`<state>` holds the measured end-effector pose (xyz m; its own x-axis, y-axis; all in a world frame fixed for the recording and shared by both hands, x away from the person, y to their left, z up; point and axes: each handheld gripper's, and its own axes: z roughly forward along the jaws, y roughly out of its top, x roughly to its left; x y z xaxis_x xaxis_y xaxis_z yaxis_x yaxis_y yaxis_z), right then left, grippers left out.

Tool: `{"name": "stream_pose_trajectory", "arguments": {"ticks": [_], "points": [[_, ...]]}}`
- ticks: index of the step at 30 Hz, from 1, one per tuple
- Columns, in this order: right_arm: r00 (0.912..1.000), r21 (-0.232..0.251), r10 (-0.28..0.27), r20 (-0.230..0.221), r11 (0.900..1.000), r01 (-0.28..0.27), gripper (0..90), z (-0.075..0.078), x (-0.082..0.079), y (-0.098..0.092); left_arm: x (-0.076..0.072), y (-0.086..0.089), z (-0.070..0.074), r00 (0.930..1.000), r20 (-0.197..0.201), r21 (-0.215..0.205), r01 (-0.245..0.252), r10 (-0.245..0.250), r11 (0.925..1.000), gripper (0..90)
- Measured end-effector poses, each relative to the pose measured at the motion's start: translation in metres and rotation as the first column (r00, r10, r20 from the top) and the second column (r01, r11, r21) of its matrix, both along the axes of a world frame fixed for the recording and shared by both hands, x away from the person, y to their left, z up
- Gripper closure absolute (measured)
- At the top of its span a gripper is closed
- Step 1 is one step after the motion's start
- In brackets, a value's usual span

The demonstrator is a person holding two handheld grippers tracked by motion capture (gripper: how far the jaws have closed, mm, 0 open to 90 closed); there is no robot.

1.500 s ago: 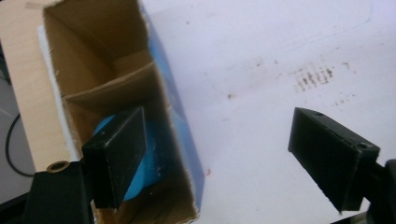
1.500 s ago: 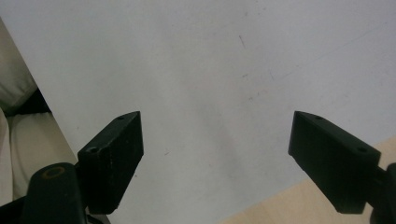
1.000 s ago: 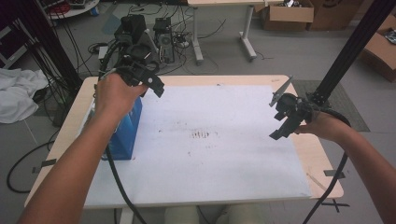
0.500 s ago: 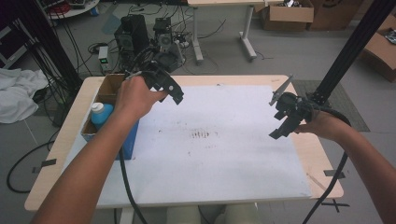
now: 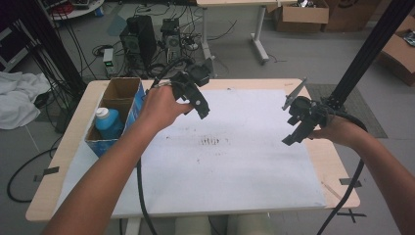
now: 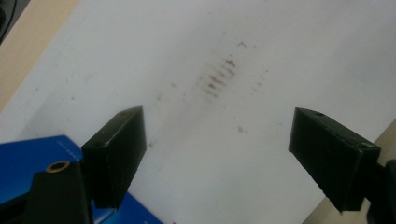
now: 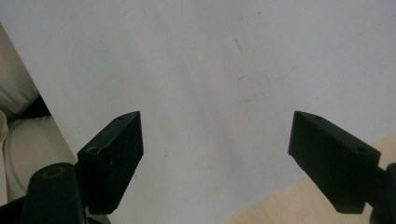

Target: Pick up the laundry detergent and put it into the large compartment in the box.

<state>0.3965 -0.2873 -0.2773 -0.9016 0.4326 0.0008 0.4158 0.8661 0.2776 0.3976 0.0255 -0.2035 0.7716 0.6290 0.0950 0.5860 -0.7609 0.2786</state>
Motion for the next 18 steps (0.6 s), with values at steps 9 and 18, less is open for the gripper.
{"name": "stream_pose_trajectory", "arguments": {"ticks": [9,18], "points": [[1.0,-0.003,0.001,-0.003,1.0,-0.001,18.0,-0.001,0.001,0.0,-0.003,-0.015,-0.014,0.9986,-0.028,0.007,0.045,-0.045,0.999,20.3],[1.0,-0.003,0.005,0.0,1.0,-0.005,18.0,-0.001,0.002,0.002,-0.01,-0.023,-0.02,0.9924,-0.045,0.003,0.115,-0.115,0.9934,20.7]]}}
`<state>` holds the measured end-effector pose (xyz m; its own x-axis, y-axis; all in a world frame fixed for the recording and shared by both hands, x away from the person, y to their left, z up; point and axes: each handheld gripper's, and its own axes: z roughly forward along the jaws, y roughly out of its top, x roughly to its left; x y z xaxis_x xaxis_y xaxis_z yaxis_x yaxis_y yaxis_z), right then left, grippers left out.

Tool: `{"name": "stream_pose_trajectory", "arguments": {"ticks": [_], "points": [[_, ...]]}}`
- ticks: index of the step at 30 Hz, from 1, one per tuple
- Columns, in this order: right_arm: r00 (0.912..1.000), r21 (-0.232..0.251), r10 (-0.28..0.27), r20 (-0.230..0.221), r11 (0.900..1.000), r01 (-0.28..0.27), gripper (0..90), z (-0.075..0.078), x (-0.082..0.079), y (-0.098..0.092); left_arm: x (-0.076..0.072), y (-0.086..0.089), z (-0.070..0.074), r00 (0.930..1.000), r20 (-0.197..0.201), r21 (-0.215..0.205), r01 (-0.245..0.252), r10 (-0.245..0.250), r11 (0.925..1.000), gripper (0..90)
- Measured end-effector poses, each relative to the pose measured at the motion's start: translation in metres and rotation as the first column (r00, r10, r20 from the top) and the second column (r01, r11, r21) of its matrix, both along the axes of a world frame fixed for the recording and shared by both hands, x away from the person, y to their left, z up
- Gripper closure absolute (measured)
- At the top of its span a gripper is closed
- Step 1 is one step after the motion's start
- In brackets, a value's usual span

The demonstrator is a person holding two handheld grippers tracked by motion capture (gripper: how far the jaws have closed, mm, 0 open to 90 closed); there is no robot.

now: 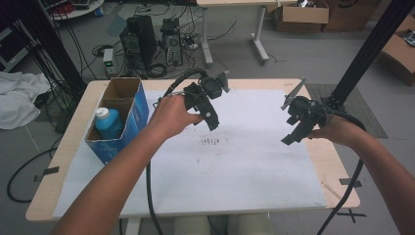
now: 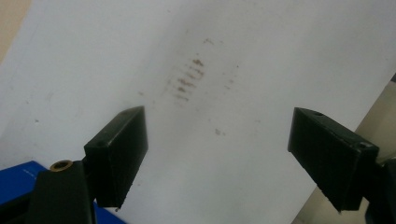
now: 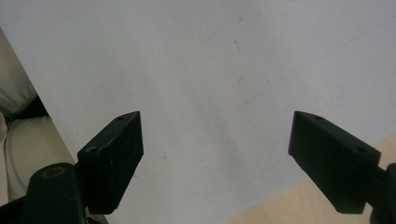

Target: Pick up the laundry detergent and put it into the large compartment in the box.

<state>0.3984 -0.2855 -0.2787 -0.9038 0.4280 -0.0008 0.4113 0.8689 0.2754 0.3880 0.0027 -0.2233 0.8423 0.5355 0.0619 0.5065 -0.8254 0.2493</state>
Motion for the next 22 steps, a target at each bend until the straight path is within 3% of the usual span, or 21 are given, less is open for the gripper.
{"name": "stream_pose_trajectory", "arguments": {"ticks": [8,22], "points": [[1.0,-0.003,0.0,-0.001,1.0,0.0,17.9,-0.0011,0.0004,0.0003,-0.0006,-0.003,-0.0032,0.9997,-0.013,0.008,0.022,-0.021,0.9997,20.9],[1.0,-0.001,-0.002,0.0,1.0,0.002,18.0,0.0,-0.0005,0.0011,0.002,0.0043,-0.0044,0.9999,-0.017,0.0,0.001,-0.001,1.0,21.3]]}}
